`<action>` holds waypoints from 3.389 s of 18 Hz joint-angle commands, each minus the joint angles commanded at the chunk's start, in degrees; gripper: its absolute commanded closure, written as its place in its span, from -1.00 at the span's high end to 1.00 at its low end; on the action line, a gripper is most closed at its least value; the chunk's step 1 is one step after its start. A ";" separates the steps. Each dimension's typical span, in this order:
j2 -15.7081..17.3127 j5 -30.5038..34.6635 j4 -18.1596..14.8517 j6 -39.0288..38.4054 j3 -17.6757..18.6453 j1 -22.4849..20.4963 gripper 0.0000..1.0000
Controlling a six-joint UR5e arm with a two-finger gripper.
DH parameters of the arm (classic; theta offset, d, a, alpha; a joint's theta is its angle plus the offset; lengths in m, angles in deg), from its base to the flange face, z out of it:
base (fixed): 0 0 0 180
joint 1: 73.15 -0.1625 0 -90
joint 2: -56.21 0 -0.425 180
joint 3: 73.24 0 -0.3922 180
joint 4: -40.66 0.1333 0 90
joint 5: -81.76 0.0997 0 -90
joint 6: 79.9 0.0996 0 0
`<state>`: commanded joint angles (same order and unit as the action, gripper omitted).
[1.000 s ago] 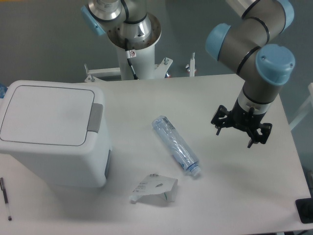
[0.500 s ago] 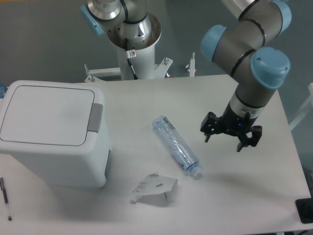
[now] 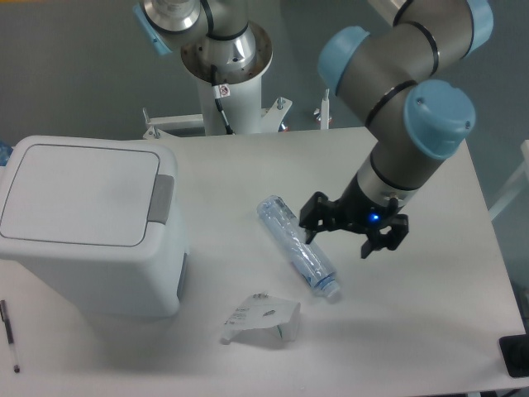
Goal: Open the trash can
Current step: 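Move the gripper over the bottle toward the trash can's grey button, then press the gripper down on the grey button of the trash can, then hold the gripper on the button while the lid swings open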
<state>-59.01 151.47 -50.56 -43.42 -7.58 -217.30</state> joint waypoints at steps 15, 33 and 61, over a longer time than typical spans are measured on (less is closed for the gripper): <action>3.95 -4.49 -3.52 -5.20 -0.18 7.21 1.00; 7.82 -4.49 -5.81 -5.28 5.52 8.27 1.00; 8.70 -4.67 -5.46 -6.60 7.64 8.97 1.00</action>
<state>-50.31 146.80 -56.02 -50.02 0.06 -208.33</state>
